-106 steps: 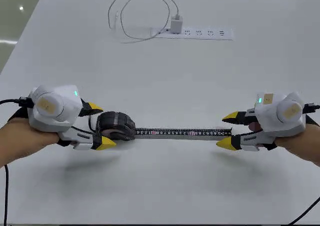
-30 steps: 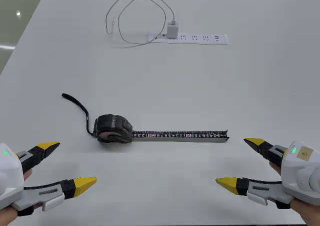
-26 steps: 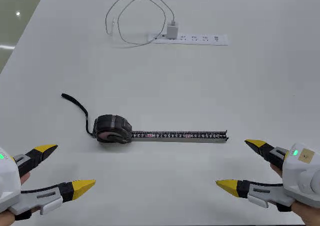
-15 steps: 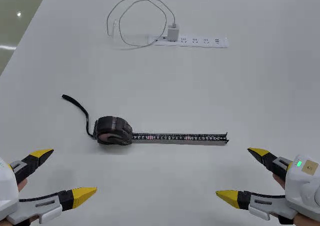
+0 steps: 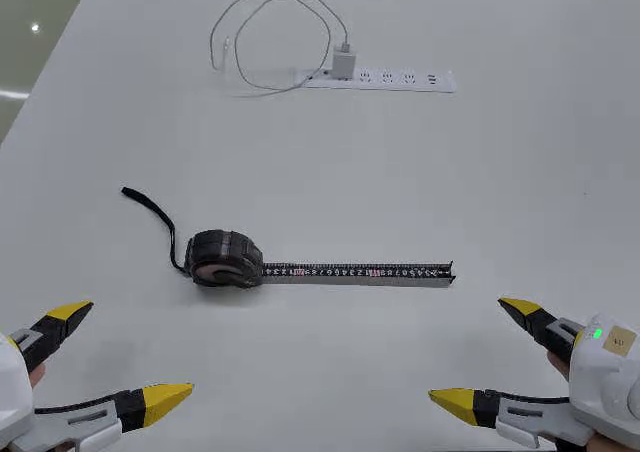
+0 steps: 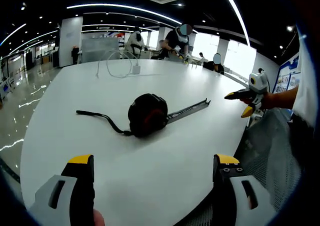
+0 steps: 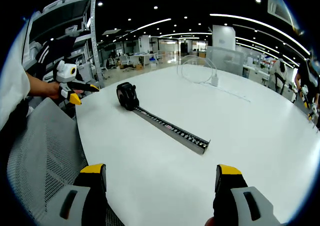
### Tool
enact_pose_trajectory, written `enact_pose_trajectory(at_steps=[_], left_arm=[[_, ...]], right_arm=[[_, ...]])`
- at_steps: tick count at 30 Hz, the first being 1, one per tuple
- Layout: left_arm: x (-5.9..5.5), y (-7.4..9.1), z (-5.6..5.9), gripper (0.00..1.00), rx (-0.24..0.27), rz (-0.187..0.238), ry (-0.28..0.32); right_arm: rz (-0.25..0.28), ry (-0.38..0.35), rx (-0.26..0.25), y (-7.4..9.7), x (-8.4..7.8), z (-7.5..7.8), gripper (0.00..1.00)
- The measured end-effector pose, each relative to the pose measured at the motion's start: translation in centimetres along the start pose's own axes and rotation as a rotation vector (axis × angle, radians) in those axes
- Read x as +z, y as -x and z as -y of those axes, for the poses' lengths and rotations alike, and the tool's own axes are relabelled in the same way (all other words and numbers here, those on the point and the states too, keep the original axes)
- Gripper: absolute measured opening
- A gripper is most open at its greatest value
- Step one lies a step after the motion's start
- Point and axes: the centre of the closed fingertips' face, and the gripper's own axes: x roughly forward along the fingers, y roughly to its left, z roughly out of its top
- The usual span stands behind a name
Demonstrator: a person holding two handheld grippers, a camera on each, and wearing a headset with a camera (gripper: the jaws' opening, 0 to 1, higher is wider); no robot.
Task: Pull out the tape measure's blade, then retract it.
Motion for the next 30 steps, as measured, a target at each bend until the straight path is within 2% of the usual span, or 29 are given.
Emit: enact_pose_trajectory(at_steps=[11, 23, 30], left_arm=[[-0.36, 0.17, -0.19, 0.99, 0.003, 0.001, 0.019], [-0.37, 0.08, 0.02, 0.99, -0.001, -0.003, -0.006], [-0.43, 0.05, 0.14, 0.99, -0.006, -0.007, -0.009]], right_arm=[[-0.014, -0.009, -0.005, 0.18, -0.61, -0.17, 0.93], [-0.026, -0.007, -0.003, 0.14, -0.97, -0.30, 0.97], [-0.016, -0.019, -0.006, 0.07, -0.99, -0.35, 0.99]])
